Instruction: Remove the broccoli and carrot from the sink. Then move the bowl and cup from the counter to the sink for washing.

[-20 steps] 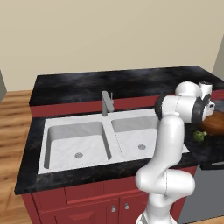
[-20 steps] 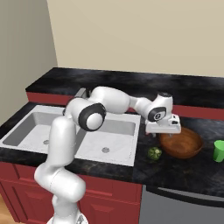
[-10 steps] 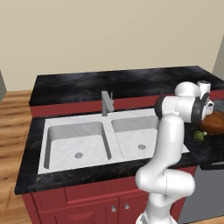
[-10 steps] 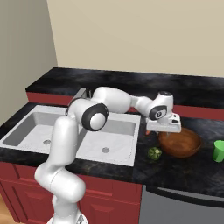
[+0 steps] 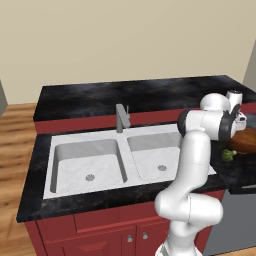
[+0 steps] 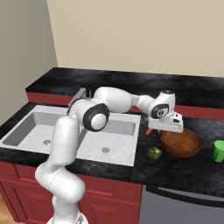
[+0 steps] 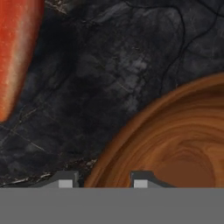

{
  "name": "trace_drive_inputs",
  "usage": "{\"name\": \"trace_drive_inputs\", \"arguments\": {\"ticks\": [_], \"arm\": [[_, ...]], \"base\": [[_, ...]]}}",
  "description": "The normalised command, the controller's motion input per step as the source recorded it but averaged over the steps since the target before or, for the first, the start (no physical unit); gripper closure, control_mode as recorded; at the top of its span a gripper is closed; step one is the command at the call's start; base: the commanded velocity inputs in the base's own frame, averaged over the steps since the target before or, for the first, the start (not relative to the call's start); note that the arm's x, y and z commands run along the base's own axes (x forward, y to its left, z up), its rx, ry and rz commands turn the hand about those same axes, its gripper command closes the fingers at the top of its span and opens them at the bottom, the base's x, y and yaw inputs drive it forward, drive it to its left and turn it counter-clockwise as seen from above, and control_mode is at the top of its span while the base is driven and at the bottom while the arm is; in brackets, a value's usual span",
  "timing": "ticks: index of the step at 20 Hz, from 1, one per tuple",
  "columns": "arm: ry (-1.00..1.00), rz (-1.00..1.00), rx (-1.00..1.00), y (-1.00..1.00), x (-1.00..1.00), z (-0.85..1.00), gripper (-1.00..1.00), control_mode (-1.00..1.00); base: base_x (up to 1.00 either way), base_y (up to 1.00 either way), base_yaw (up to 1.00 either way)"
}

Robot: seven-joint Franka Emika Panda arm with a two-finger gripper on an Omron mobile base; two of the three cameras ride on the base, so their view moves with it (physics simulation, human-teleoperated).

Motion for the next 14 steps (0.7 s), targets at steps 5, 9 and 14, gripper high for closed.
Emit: {"name": "trace_drive_inputs", "arguments": {"ticks": [5, 9, 14], "arm": [[0.00, -0.02, 0.00, 0.00, 0.00, 0.12, 1.00, -1.00], [0.00, 0.00, 0.00, 0.00, -0.02, 0.20, 1.00, -1.00], [0.00, 0.00, 0.00, 0.00, -0.01, 0.19, 1.00, -1.00]], "base": [[0.00, 0.00, 0.00], [0.00, 0.00, 0.00], [0.00, 0.00, 0.00]]}}
